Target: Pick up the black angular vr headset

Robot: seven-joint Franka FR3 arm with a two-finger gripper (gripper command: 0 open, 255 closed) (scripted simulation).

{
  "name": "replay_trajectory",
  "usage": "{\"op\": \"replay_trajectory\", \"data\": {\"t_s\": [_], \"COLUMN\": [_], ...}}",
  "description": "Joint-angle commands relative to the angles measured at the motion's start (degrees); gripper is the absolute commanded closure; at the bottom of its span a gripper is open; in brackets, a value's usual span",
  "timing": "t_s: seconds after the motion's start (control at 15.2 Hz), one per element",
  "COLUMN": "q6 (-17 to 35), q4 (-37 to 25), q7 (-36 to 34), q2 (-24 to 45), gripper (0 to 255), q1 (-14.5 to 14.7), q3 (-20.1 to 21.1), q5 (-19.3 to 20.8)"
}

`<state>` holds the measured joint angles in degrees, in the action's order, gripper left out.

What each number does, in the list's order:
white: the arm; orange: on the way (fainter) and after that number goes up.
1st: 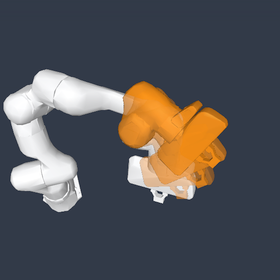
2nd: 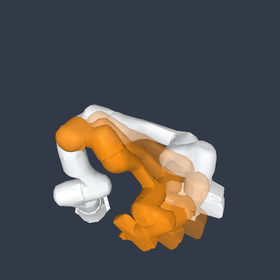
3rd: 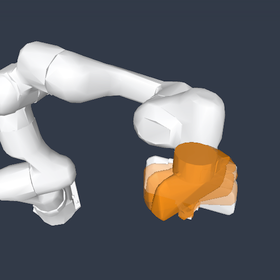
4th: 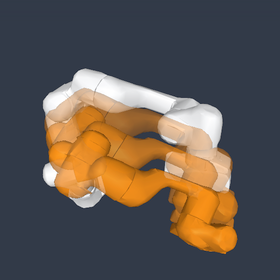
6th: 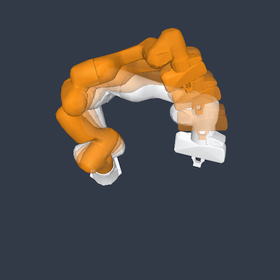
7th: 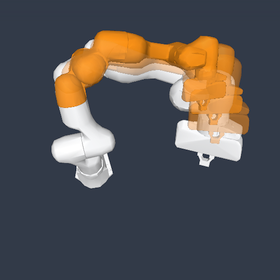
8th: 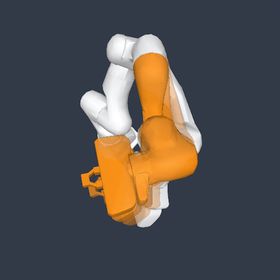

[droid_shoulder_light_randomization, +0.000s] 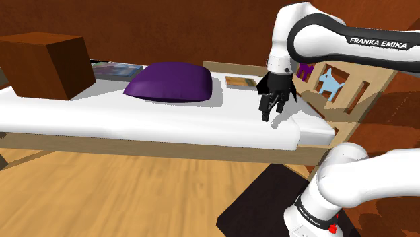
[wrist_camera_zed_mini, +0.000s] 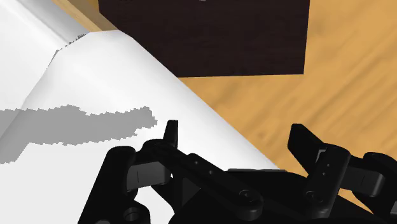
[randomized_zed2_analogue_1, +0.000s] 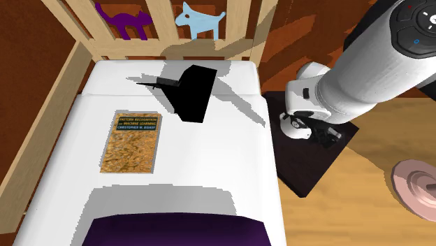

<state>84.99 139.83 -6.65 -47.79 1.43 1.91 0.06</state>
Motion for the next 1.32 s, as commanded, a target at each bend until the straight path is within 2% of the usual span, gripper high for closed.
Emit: {"op": "replay_trajectory", "data": {"t_s": [0.0,0.66,1.25], "q6": [0.00,13.39,21.11], "q4": [0.00,-5.23,-13.82], "q7": [0.00,-6.92,-14.89], "q2": [0.00,12.97,24.17], "gripper": [0,0,0], "q1": [0.00,-8.22,-15.17], "q3": [0.00,-0.69,-1.67], "q5": [0.00,10.04,19.15]}}
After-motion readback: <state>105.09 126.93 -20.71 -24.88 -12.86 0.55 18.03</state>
